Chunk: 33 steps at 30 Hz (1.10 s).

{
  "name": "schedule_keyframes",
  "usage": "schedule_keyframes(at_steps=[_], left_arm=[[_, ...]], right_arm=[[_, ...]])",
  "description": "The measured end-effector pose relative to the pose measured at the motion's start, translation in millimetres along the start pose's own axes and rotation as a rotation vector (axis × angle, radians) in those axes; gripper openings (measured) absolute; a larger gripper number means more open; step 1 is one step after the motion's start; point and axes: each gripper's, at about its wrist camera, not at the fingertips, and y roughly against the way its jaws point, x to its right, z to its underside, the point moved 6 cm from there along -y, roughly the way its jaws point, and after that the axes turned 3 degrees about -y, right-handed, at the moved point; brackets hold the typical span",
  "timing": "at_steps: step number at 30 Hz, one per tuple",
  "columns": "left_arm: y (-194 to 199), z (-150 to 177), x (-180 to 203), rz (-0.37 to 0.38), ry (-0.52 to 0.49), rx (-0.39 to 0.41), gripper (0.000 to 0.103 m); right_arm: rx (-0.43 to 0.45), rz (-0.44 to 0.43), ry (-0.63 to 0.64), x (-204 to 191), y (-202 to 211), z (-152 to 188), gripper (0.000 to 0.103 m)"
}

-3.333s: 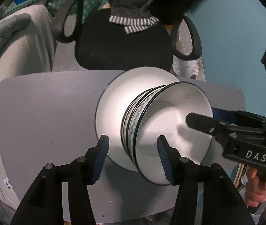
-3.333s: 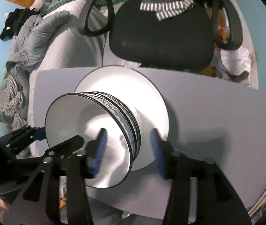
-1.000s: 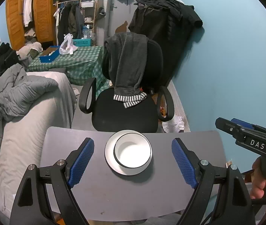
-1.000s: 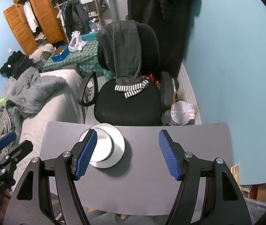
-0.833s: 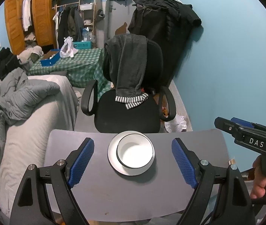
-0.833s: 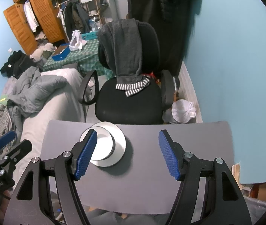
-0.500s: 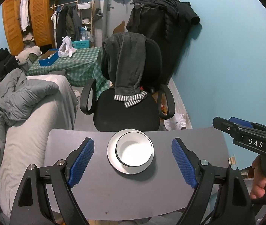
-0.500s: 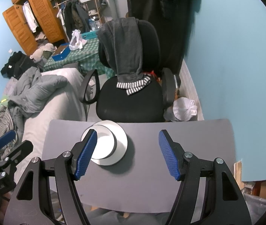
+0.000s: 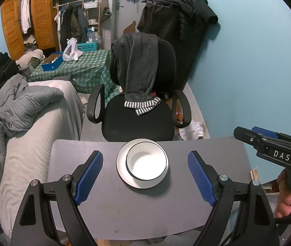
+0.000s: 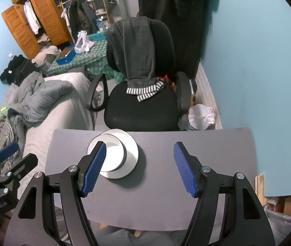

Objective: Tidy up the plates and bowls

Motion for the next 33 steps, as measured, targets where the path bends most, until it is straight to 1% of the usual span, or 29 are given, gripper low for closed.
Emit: schedule_keyframes(at_steps=[9,15,19,23,33], left_arm=[[0,-3,-5,-0.003,0.001,0.002,0.086],[0,-4,-1,-0.03,-0.019,-0.003,0.086],[-4,-4,1,-0.019,-0.018,-0.035,0.086],[-8,-4,-1,-0.021,0.0,-0.044,0.086],[-11,-5,4,-0.026,-0.005,-0.042,0.086]], right_arm=[[-0.003,-0.002,0.001,-1,-1,1,0.067],[-0.006,-0.004,0.003,-6,-1,3,0.067],[-0.005,-0.003,0.003,-5,-1,2,0.067],[-0.005,-0.005,0.002,-5,-1,2,0.067],[-0.006,-0.006,0.0,-5,-2,0,0.067]])
